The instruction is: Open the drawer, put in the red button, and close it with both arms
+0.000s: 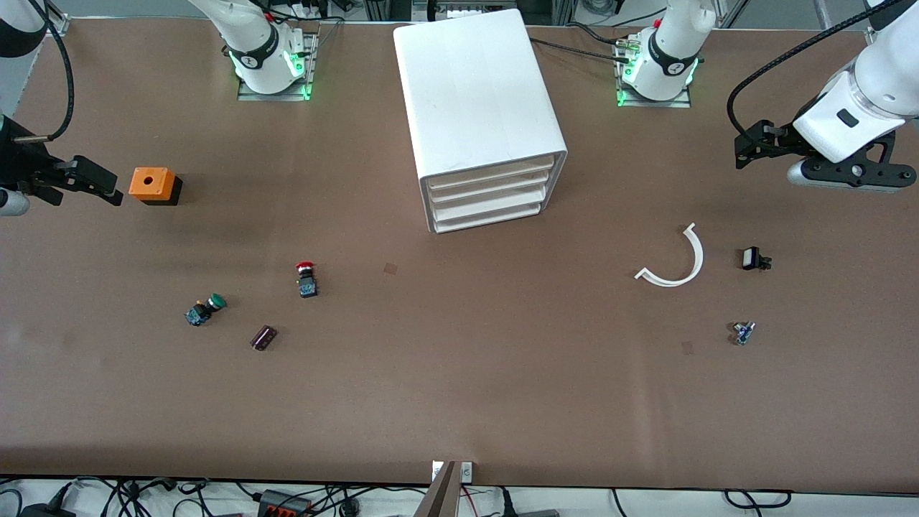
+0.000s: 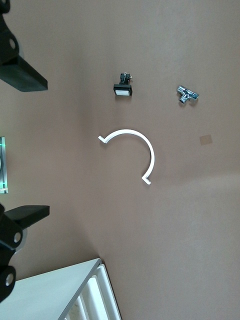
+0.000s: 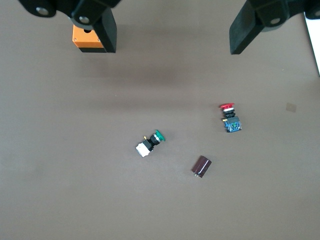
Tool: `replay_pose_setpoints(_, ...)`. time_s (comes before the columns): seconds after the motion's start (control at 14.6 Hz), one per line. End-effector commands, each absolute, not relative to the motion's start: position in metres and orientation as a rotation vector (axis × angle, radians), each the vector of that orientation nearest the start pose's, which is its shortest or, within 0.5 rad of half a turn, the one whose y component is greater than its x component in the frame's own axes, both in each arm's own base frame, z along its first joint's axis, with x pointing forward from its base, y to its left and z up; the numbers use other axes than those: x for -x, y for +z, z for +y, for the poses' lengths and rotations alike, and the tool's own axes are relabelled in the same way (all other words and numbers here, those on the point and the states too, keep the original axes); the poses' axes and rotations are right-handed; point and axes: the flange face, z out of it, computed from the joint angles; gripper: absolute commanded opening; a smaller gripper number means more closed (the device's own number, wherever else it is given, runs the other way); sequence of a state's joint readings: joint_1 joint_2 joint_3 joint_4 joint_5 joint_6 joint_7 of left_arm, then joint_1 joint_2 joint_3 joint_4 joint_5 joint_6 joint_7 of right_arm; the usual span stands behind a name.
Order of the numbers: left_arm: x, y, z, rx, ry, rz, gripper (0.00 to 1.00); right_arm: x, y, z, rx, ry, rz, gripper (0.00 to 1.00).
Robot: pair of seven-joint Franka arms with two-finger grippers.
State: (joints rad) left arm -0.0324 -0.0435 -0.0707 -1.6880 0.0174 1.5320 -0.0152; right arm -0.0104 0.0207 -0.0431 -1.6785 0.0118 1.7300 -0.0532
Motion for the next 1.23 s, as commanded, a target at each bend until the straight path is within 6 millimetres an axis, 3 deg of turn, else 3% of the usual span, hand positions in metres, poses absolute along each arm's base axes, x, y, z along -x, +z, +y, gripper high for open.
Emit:
replay_pose_setpoints(0.0,-0.528,0.598,-0.054,3.132,0.176,0.163,1.0,-0.564,0.578,-0.031,3.146,-0.05,-0.006,1.0)
replay_pose_setpoints(0.75,-0.528,0.599,-0.055,3.133,0.174,0.163,1.0,-0.564,0.574,-0.031,3.15,-0.014,-0.04,1.0)
replay_pose_setpoints(0.89,-0.528,0.599,-0.057,3.133,0.174,0.163,1.0,-0.569,0.564,-0.027,3.148,0.005,-0.052,1.0)
replay_pose_setpoints(1.17,-0.527,0.598,-0.06,3.131,0.181,0.168,1.0,-0.59,0.521,-0.011,3.138,0.072,-0.09,1.0)
